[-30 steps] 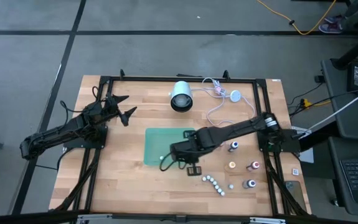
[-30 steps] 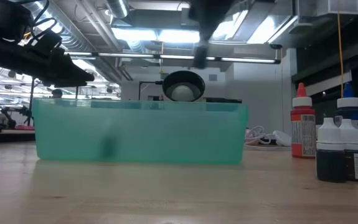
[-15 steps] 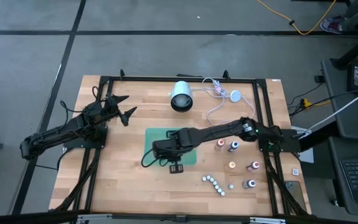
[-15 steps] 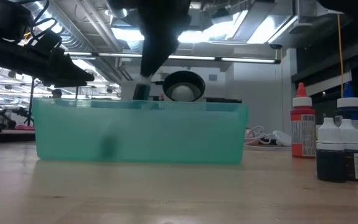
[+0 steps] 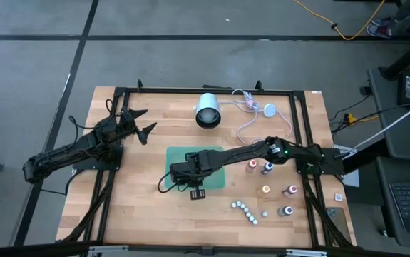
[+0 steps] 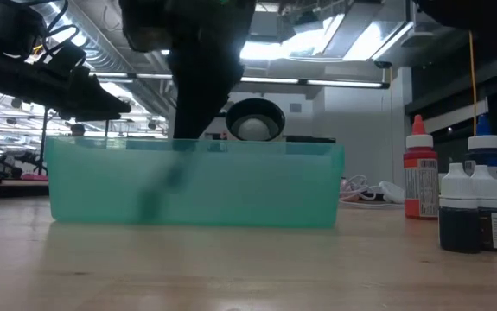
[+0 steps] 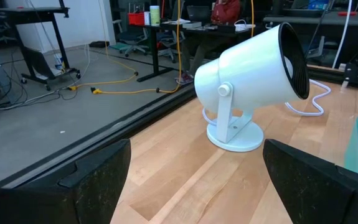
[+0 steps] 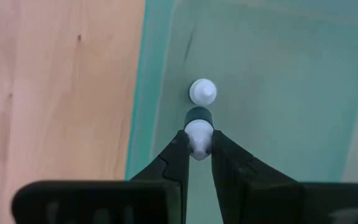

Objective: Pick & Place food coloring
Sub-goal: Put the small dark blue food coloring bottle into the bin, then put the small blue food coloring bottle into the bin

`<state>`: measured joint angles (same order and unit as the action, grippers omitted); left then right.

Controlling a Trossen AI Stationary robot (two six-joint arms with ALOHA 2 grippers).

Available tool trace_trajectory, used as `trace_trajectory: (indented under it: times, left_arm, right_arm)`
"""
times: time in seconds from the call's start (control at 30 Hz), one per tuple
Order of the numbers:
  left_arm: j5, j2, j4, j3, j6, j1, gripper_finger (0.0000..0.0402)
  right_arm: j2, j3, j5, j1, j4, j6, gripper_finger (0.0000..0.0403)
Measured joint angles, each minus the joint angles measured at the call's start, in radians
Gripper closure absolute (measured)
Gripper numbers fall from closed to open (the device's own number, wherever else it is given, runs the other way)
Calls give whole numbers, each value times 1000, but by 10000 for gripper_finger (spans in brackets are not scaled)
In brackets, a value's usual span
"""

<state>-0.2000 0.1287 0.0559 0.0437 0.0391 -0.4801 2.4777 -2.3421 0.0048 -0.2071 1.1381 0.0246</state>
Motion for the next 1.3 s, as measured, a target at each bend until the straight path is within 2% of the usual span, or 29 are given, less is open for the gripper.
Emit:
trace_trajectory:
  times: [0.7, 1.0, 1.3]
  left_arm:
    - [0, 0, 0, 0, 0, 0, 41]
    - [0, 0, 0, 0, 0, 0, 41]
    - [0, 0, 0, 0, 0, 0, 41]
  right_arm:
    - [43, 1, -25, 6, -25, -33, 348]
    - [43, 1, -25, 9, -36, -29, 298]
    - [43, 1, -24, 12, -25, -19, 291]
